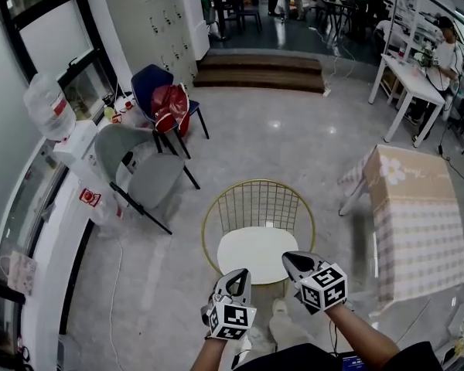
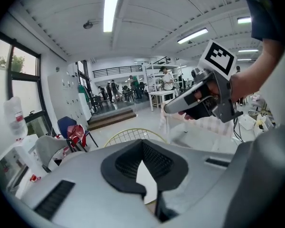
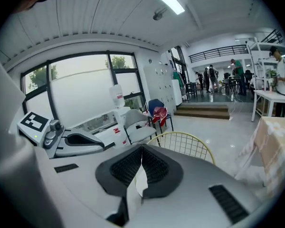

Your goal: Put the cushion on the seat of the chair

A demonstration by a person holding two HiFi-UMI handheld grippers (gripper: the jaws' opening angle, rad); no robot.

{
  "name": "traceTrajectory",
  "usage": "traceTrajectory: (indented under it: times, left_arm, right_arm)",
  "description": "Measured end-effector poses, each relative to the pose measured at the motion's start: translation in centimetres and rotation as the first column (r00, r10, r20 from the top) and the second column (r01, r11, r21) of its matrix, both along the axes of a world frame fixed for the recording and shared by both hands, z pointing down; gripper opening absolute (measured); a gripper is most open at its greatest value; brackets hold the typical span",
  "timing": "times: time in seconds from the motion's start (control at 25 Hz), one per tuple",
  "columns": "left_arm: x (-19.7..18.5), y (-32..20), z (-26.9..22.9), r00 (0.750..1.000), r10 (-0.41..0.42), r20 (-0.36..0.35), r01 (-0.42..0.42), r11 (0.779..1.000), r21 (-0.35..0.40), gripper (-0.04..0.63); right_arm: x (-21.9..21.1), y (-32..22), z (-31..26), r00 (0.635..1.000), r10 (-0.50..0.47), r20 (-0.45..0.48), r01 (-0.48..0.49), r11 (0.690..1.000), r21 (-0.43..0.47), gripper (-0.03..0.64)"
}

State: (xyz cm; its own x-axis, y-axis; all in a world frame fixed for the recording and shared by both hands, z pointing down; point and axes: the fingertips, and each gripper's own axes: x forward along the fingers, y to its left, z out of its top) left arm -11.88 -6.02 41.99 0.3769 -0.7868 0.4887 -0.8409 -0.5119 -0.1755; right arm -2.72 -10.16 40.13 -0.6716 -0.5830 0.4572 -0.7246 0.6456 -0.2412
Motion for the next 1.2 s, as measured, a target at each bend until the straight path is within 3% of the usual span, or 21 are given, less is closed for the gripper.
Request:
traceTrajectory:
  times: [0.28, 0.56, 1.2]
  left_arm:
    - [-1.1, 2.3, -2.4, 0.998, -0.014, -0.053, 0.016, 0.998, 0.053, 0.005]
    - [-0.9, 3.1, -5.2, 0.999, 0.041, -0.016, -0.039, 0.992, 0.118, 0.005]
    - [1.2, 3.4, -13.0, 0.975, 0.11, -0.192, -0.075, 0.981, 0.179, 0.005]
  right_arm:
    - [-0.8, 1.7, -2.8, 1.0, -0.003, -0.021, 0.005, 0.995, 0.104, 0.018]
    - [-1.0, 3.1, -5.8, 0.999, 0.005, -0.034, 0.001, 0.981, 0.195, 0.018]
    - [1.5, 4.6, -11.5, 0.998, 0.021, -0.052, -0.002, 0.94, 0.341, 0.018]
